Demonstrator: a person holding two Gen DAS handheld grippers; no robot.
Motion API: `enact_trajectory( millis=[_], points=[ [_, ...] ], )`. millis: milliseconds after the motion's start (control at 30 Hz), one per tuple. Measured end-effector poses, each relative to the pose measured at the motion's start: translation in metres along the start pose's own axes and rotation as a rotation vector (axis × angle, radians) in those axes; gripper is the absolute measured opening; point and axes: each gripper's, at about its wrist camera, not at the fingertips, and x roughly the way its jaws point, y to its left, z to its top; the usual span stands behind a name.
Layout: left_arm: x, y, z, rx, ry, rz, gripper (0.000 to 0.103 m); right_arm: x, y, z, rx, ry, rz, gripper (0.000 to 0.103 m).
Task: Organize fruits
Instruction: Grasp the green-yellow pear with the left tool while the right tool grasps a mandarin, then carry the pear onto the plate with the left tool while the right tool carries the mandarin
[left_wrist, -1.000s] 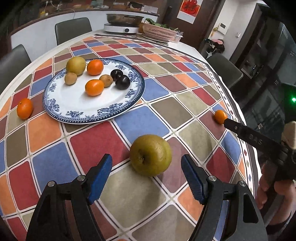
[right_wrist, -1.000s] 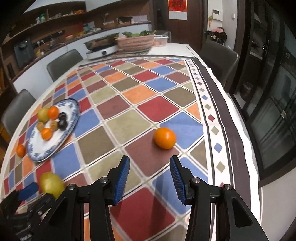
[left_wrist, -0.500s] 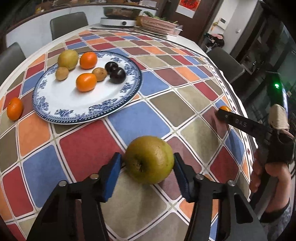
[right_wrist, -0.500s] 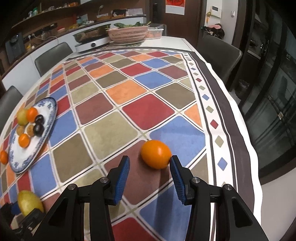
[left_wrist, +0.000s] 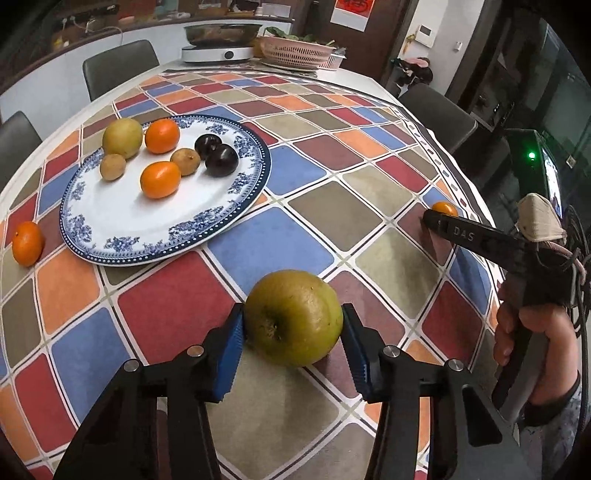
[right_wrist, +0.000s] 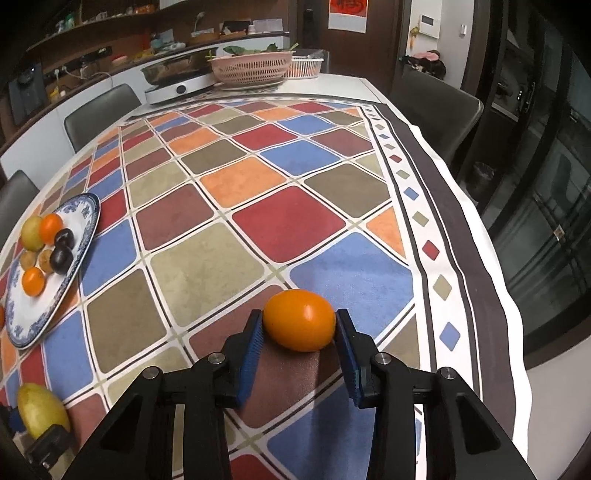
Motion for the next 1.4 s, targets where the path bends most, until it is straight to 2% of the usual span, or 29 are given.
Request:
enact_trajectory(
  millis=[400,733,900,1400],
  points=[
    [-0.012,0.011,0.003,0.045,-0.042,-0.014,0.049,-0.045,0.013,-0.026,0.015,-0.049,0.094,0.039],
    [-0.041,0.016,0.001,0.132,-0.086,-0.076,0.049,-0.094,0.039,-0.049,-0.012,-0.106,0.165,0.039],
    [-0.061,0.028,0.004,0.144,-0.117,-0.105,0.049,-0.116,0.057,-0.056,-0.039,-0.137,0.184,0.039],
    [-0.105,0.080,0.017,0.153,-0.194,-0.115,0.049,-0.157,0.124,-0.050,-0.088,-0.205,0.269,0.039]
  ],
)
